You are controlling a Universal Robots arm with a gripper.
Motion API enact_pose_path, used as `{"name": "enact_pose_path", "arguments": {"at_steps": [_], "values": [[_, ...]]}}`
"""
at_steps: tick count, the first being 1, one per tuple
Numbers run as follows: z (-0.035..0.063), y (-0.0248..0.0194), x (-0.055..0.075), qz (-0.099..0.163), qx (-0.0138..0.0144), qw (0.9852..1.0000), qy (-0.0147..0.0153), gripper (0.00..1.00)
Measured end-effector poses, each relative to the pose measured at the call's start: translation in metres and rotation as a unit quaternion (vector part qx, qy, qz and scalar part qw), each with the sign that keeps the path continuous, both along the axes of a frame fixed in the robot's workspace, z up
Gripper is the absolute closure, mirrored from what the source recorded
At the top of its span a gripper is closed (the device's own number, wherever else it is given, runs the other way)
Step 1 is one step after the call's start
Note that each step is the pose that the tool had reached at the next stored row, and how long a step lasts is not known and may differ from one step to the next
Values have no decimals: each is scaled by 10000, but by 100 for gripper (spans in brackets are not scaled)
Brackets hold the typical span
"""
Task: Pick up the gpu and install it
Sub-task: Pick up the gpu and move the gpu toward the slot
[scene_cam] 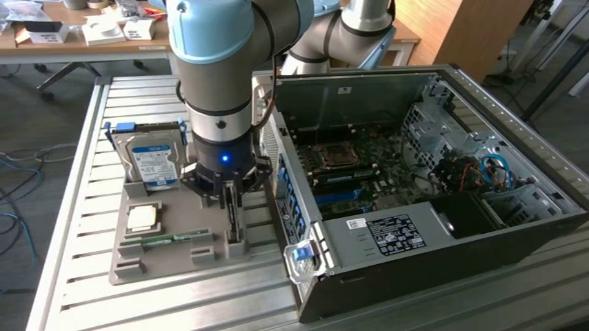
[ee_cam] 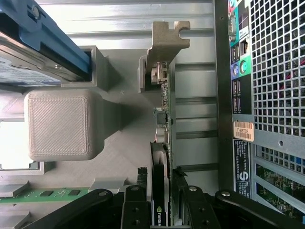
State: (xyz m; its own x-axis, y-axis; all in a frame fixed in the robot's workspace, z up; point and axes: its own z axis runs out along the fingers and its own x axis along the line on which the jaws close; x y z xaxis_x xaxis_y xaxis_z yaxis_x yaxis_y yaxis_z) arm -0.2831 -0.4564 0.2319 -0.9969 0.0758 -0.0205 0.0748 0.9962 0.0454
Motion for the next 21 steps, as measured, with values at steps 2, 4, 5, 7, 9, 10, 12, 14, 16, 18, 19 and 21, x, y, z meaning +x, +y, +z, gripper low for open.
{"name": "enact_pose_path", "arguments": {"at_steps": [2, 4, 5, 7, 9, 10, 12, 14, 16, 18, 19, 21], "values": [[-2, 0, 5, 1, 1, 10000, -1, 65], [-1, 0, 6, 0, 0, 10000, 0, 65], [0, 0, 6, 1, 0, 10000, 0, 65], [0, 0, 6, 1, 0, 10000, 0, 65], [0, 0, 6, 1, 0, 10000, 0, 65], [0, 0, 6, 1, 0, 10000, 0, 65], [0, 0, 6, 1, -1, 10000, 0, 65], [0, 0, 6, 1, 0, 10000, 1, 73], [0, 0, 6, 1, 0, 10000, 0, 74], [0, 0, 6, 0, -1, 10000, 0, 74], [0, 0, 6, 1, 0, 10000, 0, 74], [0, 0, 6, 1, 0, 10000, 0, 74]]}}
